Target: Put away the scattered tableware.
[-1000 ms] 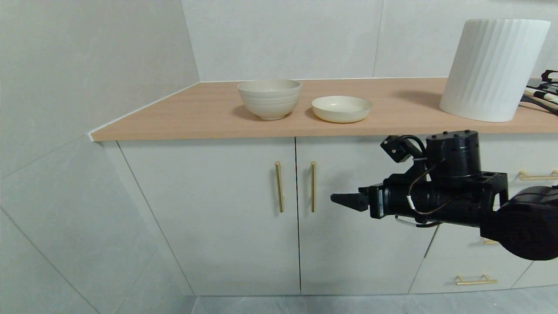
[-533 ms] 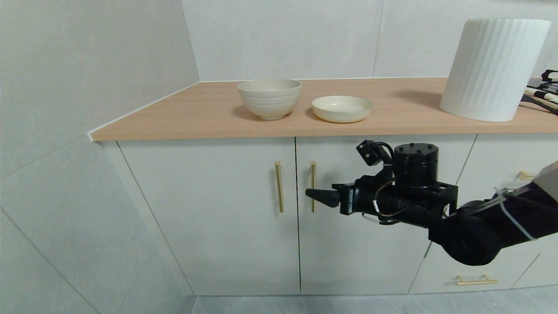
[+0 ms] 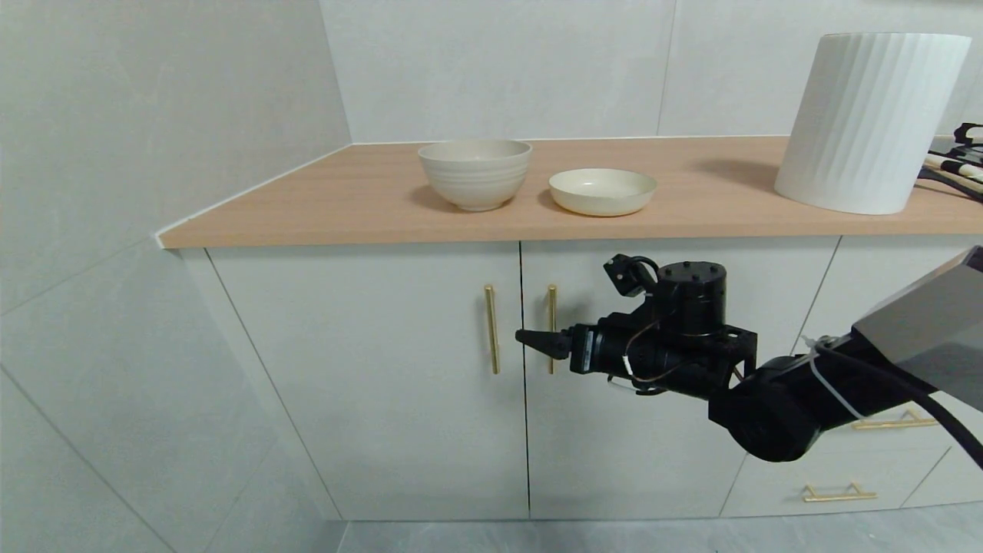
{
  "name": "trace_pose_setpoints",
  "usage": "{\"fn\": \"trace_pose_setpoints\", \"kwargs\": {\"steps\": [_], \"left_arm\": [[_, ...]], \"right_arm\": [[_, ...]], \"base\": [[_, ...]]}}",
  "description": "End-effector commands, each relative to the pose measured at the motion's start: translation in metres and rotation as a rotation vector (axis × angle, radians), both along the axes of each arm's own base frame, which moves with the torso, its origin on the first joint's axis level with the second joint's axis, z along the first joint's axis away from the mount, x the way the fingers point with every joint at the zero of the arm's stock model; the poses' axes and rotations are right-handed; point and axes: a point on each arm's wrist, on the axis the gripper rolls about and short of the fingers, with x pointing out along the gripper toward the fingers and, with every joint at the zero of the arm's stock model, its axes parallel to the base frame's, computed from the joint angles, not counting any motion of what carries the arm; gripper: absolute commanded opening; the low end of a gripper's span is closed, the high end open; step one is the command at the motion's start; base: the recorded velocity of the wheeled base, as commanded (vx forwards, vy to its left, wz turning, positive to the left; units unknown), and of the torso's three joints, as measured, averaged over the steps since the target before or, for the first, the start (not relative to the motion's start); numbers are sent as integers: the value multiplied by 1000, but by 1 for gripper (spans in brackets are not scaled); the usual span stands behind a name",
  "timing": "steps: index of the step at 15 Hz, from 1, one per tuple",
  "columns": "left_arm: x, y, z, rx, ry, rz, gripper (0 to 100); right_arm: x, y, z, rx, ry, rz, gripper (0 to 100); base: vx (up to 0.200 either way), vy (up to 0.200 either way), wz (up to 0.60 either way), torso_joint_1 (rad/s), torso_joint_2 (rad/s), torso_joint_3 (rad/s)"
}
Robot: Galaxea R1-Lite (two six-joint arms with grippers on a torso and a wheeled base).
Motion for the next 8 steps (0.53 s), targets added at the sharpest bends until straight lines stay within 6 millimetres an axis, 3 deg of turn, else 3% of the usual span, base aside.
{"fn": "trace_pose_setpoints", "kwargs": {"steps": [1,8], "left_arm": [[0,0,0,0,0,0,100],[0,0,0,0,0,0,100]], "right_arm": [[2,2,-4,-4,7,1,100],[14,12,-21,16,3,-8,100]], "base": [[0,0,0,0,0,0],[0,0,0,0,0,0]]}}
